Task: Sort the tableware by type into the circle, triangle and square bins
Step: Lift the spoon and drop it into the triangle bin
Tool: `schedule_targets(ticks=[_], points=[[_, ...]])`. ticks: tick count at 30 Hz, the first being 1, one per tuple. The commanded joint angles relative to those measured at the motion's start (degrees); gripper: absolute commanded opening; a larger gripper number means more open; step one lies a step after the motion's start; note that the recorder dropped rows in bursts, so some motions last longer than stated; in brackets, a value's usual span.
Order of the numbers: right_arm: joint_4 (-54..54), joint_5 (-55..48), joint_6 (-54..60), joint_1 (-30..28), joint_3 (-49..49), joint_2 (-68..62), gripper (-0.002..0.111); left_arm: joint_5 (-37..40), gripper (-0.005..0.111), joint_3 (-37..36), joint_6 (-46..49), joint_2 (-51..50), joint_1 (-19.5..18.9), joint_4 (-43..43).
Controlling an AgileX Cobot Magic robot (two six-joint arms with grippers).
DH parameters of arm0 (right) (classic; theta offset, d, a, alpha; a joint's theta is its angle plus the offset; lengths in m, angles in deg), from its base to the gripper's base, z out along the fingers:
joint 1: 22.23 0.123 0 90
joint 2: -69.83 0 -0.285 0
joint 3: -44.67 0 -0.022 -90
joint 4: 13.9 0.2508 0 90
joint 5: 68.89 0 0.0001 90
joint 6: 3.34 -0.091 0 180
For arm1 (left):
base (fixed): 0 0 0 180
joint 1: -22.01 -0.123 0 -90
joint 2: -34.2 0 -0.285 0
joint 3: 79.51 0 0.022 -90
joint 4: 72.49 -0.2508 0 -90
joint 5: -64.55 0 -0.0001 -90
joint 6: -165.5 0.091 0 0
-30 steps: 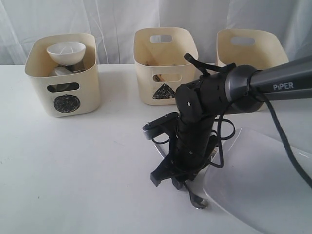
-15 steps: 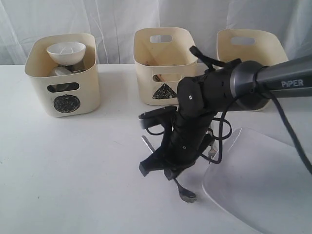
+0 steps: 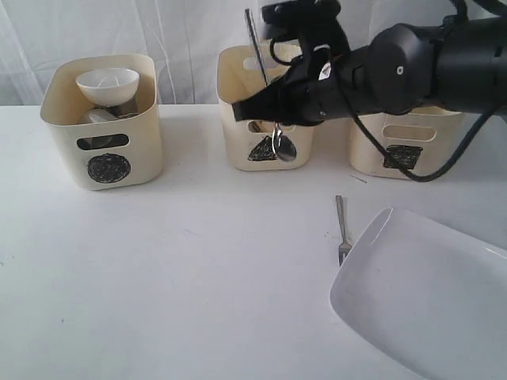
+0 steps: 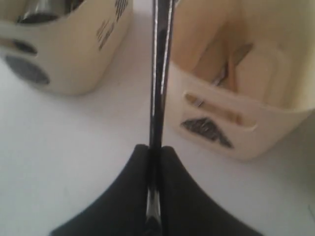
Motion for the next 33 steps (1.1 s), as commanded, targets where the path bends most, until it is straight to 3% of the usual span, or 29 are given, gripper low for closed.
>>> schedule_targets(ticks=[1, 6, 21, 24, 29, 33], points=[[-0.49, 12.44, 0.64, -2.76, -0.11, -1.22, 0.0, -0.05, 0.043, -0.21, 0.0, 0.28, -0.07, 0.71], [-0.38, 17.79, 0.64, -4.65, 3.21, -5.42, 0.0, -0.05, 0.043, -0.21, 0.0, 0.28, -0.07, 0.71], [-0.38, 14.52, 2.01, -6.24, 27.04, -24.45, 0.0, -0.05, 0.043, -0.21, 0.0, 0.28, -0.07, 0.71], [-0.38, 13.61, 2.01, -6.61, 29.95, -27.23, 0.008, -0.05, 0.043, -0.21, 0.0, 0.28, -0.07, 0.71], [-0.49, 12.83, 2.33, -7.06, 32.95, -29.33, 0.031, -0.05, 0.043, -0.21, 0.0, 0.28, -0.07, 0.71], [-0.59, 7.59, 3.6, -7.06, 33.42, -27.92, 0.031, -0.05, 0.043, -0.21, 0.0, 0.28, -0.07, 0.71]])
